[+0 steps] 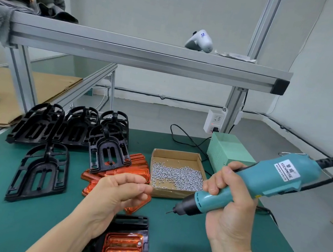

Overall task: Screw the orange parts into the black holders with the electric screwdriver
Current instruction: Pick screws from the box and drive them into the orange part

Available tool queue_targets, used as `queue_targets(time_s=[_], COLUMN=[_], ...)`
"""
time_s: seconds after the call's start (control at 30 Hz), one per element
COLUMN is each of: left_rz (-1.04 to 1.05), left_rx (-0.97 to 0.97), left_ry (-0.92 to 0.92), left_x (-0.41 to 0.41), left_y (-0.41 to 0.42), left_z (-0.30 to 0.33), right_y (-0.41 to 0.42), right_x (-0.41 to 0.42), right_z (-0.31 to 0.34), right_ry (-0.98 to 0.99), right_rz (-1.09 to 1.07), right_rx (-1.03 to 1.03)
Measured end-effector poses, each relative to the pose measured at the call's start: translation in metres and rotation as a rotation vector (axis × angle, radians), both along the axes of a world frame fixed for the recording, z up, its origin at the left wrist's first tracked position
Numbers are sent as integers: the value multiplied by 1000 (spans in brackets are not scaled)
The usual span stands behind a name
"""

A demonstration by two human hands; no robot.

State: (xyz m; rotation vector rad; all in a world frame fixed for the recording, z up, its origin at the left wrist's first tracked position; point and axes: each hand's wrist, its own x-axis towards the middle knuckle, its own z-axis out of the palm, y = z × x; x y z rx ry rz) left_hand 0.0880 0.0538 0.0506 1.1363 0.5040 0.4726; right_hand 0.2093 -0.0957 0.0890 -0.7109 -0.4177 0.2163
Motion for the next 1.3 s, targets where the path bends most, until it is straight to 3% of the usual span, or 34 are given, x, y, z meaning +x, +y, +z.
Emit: queue_targets(time_s=[0.47,0.87,1.3], left_rz=[-30,-43,-46], left_rx=[-240,-178,-293], left_ry=[-119,-173,-229], left_x=[-38,-47,-48], left_y=[-36,-54,-58], left_z=[-6,-8,-11], right_y=[-5,-3,-2], right_x=[-24,-44,-49], right_z=[22,33,33], right_ry=[7,-39,-62], right_rz=[125,170,169], right_rx=[104,146,129])
